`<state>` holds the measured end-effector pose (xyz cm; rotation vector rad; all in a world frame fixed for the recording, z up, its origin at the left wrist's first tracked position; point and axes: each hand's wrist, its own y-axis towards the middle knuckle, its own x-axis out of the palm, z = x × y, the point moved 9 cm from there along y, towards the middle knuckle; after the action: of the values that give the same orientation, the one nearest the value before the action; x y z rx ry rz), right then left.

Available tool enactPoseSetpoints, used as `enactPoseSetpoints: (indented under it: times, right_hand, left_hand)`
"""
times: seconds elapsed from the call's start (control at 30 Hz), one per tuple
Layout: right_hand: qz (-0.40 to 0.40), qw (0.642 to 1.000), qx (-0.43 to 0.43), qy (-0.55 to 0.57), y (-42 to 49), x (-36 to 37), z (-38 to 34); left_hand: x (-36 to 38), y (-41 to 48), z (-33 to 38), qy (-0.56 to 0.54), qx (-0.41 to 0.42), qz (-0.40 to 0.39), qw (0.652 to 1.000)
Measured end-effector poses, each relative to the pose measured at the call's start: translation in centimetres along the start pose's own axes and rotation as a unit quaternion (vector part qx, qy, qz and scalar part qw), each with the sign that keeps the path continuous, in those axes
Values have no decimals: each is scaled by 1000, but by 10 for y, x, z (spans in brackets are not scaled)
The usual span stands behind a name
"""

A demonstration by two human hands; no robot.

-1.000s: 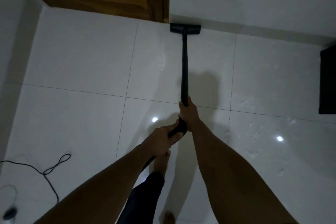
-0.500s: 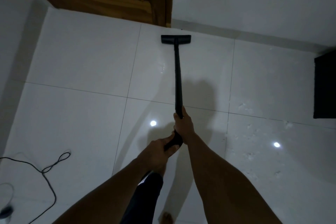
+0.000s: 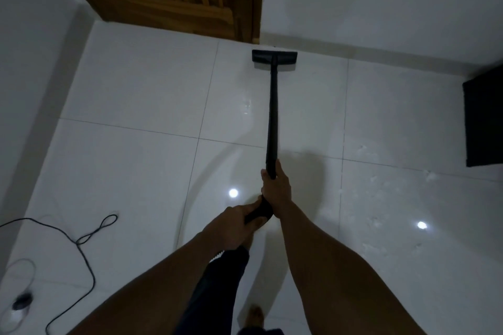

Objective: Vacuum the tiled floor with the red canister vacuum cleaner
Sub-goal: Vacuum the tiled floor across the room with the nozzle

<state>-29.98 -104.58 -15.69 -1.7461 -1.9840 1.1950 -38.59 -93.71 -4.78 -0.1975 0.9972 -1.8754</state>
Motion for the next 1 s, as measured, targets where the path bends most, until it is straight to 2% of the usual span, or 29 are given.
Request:
enactPoseSetpoints:
  times: [0.13, 0.4, 0.5, 0.73, 1.0]
  right_hand:
    - [-1, 1000, 3, -1, -63, -8, 55]
    - [31, 999, -9, -20, -204, -18, 164]
    - [37, 999, 2, -24, -255, -15, 208]
    - [52, 998, 24, 1, -347, 11, 281]
    - [79, 993, 51, 66, -465, 71, 374]
  left_hand:
    - [62, -52, -18, 36, 21, -11, 999]
    - [189, -151, -112, 74, -13, -10, 997]
    - [238, -186, -147, 77, -3, -31, 997]
    - [273, -287, -160, 72, 36, -46, 996]
    - [327, -401, -243, 92, 70, -115, 987]
